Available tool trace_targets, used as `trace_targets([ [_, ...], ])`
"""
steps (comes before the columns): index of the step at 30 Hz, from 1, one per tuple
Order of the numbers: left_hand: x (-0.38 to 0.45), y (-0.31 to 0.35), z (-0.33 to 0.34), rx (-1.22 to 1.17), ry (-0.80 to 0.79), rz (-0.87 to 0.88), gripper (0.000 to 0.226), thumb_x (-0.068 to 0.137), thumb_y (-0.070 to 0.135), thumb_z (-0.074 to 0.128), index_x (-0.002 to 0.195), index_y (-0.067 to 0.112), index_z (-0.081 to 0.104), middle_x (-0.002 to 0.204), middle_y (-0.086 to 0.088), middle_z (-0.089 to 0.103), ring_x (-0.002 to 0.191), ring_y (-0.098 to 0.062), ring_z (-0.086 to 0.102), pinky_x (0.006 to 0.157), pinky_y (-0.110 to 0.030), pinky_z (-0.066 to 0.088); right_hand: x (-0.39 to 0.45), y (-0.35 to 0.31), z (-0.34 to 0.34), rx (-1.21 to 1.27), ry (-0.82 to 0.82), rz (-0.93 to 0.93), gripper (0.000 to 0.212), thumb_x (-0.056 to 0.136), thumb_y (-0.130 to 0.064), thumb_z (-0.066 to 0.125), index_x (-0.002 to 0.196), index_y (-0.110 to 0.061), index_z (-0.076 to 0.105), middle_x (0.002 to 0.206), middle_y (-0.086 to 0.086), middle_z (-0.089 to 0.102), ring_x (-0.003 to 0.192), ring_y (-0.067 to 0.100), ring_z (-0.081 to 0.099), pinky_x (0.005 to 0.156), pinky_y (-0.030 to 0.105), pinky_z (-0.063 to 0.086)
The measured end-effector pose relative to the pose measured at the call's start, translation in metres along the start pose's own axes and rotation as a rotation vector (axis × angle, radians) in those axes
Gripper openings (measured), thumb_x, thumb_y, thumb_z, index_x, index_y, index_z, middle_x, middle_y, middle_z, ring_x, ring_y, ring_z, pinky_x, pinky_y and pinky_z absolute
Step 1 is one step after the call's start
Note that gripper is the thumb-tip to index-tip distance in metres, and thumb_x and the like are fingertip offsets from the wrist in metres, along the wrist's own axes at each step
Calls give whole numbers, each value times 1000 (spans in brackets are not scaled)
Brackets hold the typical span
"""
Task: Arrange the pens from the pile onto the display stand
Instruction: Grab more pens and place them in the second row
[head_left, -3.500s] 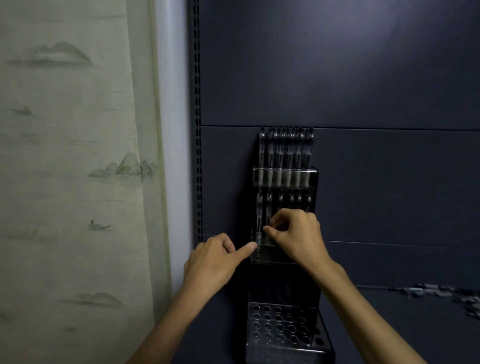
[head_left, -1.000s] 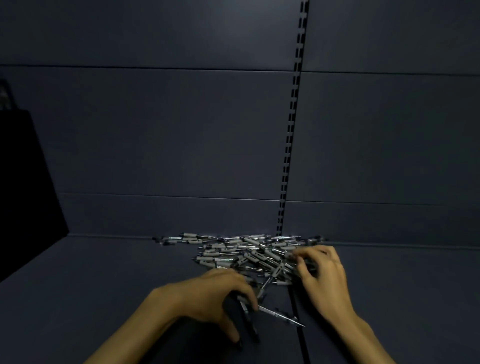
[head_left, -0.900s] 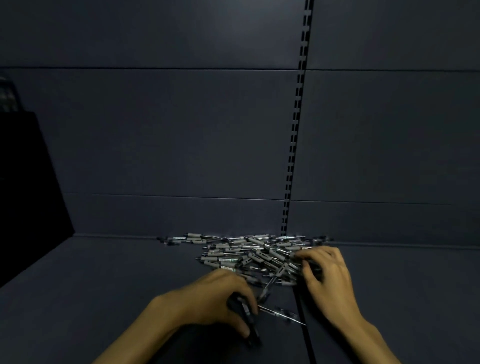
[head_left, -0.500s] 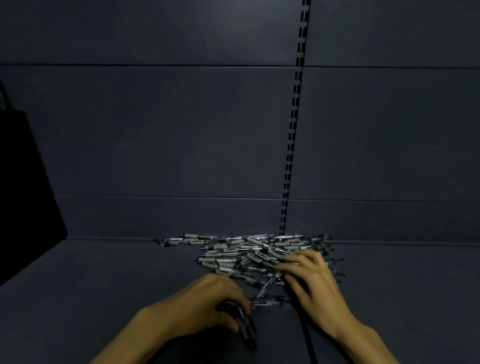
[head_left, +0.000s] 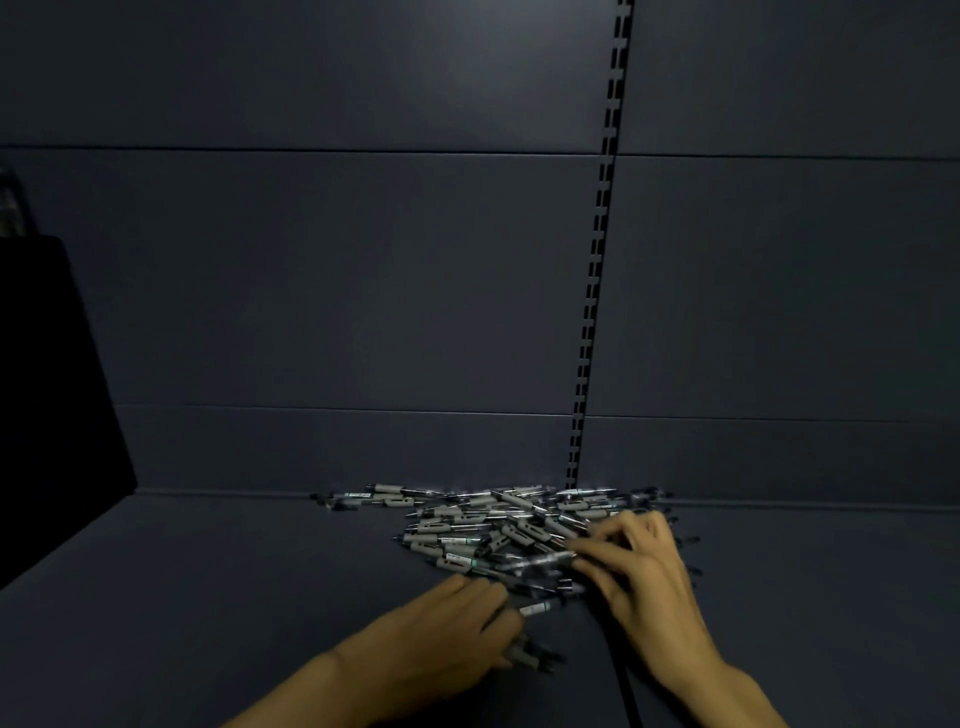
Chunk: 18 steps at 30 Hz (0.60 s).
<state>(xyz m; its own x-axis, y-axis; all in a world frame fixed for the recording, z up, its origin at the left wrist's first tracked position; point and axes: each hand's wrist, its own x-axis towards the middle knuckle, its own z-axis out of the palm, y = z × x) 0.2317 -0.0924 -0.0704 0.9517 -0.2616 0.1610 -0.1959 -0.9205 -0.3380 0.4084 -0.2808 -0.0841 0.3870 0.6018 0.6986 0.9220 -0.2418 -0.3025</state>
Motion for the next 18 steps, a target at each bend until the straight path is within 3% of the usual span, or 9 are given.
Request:
trace_targets([
  [2, 2, 2, -1, -63, 37, -14, 25, 100, 50, 29, 98, 33, 47, 92, 16, 53, 76, 2, 48, 70, -11, 44, 2, -1, -3, 18, 71, 24, 27, 82, -21, 77, 107, -28, 77, 93, -19, 54, 90, 5, 45, 81, 11, 37],
  [4, 7, -2, 0, -111, 13, -49, 26, 104, 47, 30, 107, 26, 45, 103, 8, 54, 88, -7, 52, 84, -21, 47, 2, -2, -4, 22, 100, 32, 27, 80, -20, 78, 106, -25, 78, 90, -18, 56, 88, 4, 44, 81, 8, 36],
  [6, 12, -5, 4, -106, 85, -69, 25, 103, 47, 31, 109, 27, 44, 101, 9, 56, 87, -8, 53, 86, -24, 49, 1, -2, -3, 11, 93, 42, 26, 78, -18, 81, 103, -23, 78, 89, -18, 57, 87, 2, 45, 80, 7, 35],
  [9, 18, -6, 1, -148, 14, -171, 31, 107, 41, 28, 127, 21, 41, 117, 1, 55, 102, -14, 51, 100, -31, 37, 0, -1, -2, 38, 73, 70, 21, 78, -22, 81, 99, -22, 77, 88, -23, 58, 89, -3, 47, 79, 6, 36],
  [12, 24, -7, 1, -281, 40, -281, 44, 109, 40, 30, 148, 21, 27, 130, 1, 52, 110, -13, 47, 99, -26, 28, 3, -1, -1, 75, 58, 97, 18, 79, -22, 82, 96, -24, 76, 88, -24, 62, 91, -3, 50, 80, 7, 37],
  [15, 29, -10, -1, -438, 108, -380, 33, 107, 39, 36, 138, 26, 40, 121, 6, 55, 105, -9, 51, 90, -23, 37, 12, -3, 0, 174, 53, 191, 14, 82, -25, 80, 94, -30, 76, 88, -25, 68, 90, 0, 57, 79, 11, 41],
  [18, 38, -16, 1, -657, 245, -579, 12, 106, 39, 41, 111, 28, 43, 99, 7, 59, 84, -10, 57, 77, -36, 50, 28, -4, -2, 398, 53, 363, 11, 84, -19, 80, 89, -28, 76, 81, -16, 73, 79, 3, 66, 72, 14, 49],
])
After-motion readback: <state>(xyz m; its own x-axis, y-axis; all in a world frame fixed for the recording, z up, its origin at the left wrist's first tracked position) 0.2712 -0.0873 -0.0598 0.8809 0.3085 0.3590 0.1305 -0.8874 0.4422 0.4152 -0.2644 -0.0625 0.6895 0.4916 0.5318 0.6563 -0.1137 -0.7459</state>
